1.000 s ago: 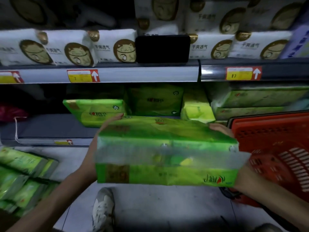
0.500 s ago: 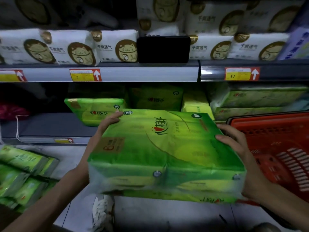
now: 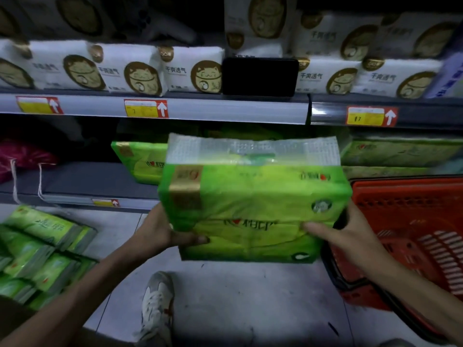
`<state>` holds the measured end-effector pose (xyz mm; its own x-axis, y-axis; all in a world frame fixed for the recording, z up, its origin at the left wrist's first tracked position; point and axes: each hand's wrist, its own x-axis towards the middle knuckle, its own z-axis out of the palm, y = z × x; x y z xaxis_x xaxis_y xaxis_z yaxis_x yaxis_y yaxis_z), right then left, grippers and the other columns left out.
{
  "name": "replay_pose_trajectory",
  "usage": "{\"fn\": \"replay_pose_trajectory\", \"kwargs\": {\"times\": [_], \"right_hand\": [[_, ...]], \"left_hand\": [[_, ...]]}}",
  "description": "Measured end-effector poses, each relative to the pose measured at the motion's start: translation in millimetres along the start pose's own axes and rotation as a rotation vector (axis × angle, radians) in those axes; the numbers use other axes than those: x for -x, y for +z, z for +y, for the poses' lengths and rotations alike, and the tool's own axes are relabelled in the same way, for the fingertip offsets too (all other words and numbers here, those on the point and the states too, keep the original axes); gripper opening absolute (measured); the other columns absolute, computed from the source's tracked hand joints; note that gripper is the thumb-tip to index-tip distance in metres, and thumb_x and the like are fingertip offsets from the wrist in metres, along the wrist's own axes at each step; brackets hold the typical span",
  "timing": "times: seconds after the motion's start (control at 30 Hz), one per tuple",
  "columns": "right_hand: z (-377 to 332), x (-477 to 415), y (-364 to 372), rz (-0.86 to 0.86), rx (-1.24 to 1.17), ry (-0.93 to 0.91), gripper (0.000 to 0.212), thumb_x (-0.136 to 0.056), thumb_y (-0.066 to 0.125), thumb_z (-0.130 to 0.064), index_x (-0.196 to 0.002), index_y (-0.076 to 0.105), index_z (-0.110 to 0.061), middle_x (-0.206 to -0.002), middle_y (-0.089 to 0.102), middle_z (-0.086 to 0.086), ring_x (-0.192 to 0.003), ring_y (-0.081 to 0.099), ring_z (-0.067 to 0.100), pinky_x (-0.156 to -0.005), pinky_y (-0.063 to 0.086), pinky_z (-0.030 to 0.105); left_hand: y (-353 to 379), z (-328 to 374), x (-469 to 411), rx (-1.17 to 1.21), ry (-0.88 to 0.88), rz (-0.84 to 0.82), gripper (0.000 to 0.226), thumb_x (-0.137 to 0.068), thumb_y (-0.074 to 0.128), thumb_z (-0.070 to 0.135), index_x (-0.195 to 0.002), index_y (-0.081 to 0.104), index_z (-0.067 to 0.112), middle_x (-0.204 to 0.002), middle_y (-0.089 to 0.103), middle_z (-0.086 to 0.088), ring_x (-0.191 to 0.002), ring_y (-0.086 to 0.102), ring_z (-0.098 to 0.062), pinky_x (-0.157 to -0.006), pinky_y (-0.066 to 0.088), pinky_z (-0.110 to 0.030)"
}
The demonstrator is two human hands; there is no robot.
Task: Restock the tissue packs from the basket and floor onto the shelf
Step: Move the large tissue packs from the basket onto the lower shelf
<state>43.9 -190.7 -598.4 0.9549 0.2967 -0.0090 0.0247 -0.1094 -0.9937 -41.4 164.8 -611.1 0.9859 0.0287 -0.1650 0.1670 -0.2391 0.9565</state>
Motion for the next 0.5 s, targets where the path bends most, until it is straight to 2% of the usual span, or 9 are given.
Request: {"fn": "replay_pose_trajectory", "kwargs": {"times": [0.07,0.1,0.13,0.2,0.23,0.3,0.37,0.43,0.5], "right_hand": [[-0.7,-4.2,6.4,0.033,-0.143,0.058,0.067,-0.067,0.083,-0.03,-0.129,0.058,-0.037,-0.115,0.076,-0.016,-0.102,0.074,0.006,-0.075,0.06,0.02],[1.3,-7.8,8.3,0.049,-0.215,0.135,0.067,-0.07,0.081,-0.037,-0.133,0.056,-0.04,-0.119,0.076,-0.013,-0.105,0.074,0.011,-0.075,0.061,0.024],[3.9,-11.7,10.6,0.069,-0.284,0.208,0.068,-0.073,0.078,-0.041,-0.137,0.055,-0.04,-0.122,0.075,-0.01,-0.109,0.074,0.015,-0.076,0.063,0.029],[6.0,-17.3,17.1,0.06,-0.381,0.314,0.059,-0.087,0.068,-0.044,-0.143,0.055,-0.033,-0.13,0.073,-0.002,-0.114,0.073,0.021,-0.081,0.064,0.036],[5.3,-20.2,21.1,0.026,-0.422,0.362,0.051,-0.094,0.061,-0.045,-0.143,0.057,-0.029,-0.132,0.072,0.002,-0.116,0.072,0.023,-0.084,0.063,0.038],[3.7,-23.0,29.5,0.001,-0.465,0.462,0.043,-0.102,0.05,-0.048,-0.136,0.064,-0.025,-0.128,0.073,0.005,-0.112,0.073,0.024,-0.081,0.064,0.04],[3.4,-24.6,35.6,0.011,-0.537,0.536,0.044,-0.104,0.046,-0.05,-0.125,0.072,-0.023,-0.12,0.077,0.007,-0.103,0.076,0.026,-0.071,0.065,0.042],[6.0,-25.9,39.1,-0.007,-0.59,0.559,0.048,-0.103,0.045,-0.052,-0.122,0.077,-0.022,-0.123,0.075,0.01,-0.106,0.075,0.03,-0.074,0.065,0.047],[8.6,-26.7,42.2,-0.005,-0.623,0.554,0.047,-0.103,0.045,-0.053,-0.127,0.073,-0.024,-0.13,0.072,0.012,-0.114,0.072,0.033,-0.082,0.063,0.052]], "left_hand": [[0.2,-1.1,3.8,0.101,-0.023,0.043,0.099,-0.045,0.101,0.053,-0.131,0.063,0.021,-0.124,0.076,0.002,-0.112,0.074,-0.018,-0.086,0.063,-0.03],[1.4,1.4,4.7,0.181,-0.032,0.058,0.098,-0.051,0.097,0.061,-0.134,0.062,0.023,-0.127,0.075,0.001,-0.114,0.073,-0.02,-0.088,0.063,-0.032],[1.7,3.3,5.3,0.237,-0.018,0.072,0.085,-0.065,0.089,0.065,-0.135,0.063,0.025,-0.129,0.074,0.001,-0.117,0.072,-0.022,-0.088,0.063,-0.033],[-0.1,13.5,5.2,0.292,-0.032,0.098,0.04,-0.099,0.062,0.054,-0.13,0.068,0.03,-0.126,0.075,0.0,-0.121,0.07,-0.028,-0.089,0.063,-0.039],[-0.8,18.3,5.9,0.301,-0.026,0.105,0.035,-0.105,0.053,0.048,-0.128,0.069,0.028,-0.125,0.074,-0.004,-0.121,0.068,-0.031,-0.094,0.062,-0.046],[-1.7,25.9,8.3,0.35,0.016,0.102,0.046,-0.095,0.06,0.047,-0.128,0.067,0.016,-0.127,0.068,-0.018,-0.12,0.065,-0.04,-0.102,0.053,-0.055],[0.1,37.2,12.9,0.399,0.057,0.082,0.057,-0.084,0.069,0.044,-0.125,0.063,0.006,-0.124,0.064,-0.026,-0.113,0.066,-0.043,-0.097,0.053,-0.053],[3.9,44.5,14.3,0.415,0.1,0.043,0.054,-0.08,0.072,0.04,-0.118,0.062,0.003,-0.108,0.068,-0.018,-0.097,0.068,-0.032,-0.083,0.058,-0.04],[5.0,47.3,13.0,0.426,0.119,0.029,0.049,-0.079,0.074,0.037,-0.113,0.062,0.004,-0.097,0.071,-0.007,-0.088,0.07,-0.023,-0.076,0.059,-0.032]]}}
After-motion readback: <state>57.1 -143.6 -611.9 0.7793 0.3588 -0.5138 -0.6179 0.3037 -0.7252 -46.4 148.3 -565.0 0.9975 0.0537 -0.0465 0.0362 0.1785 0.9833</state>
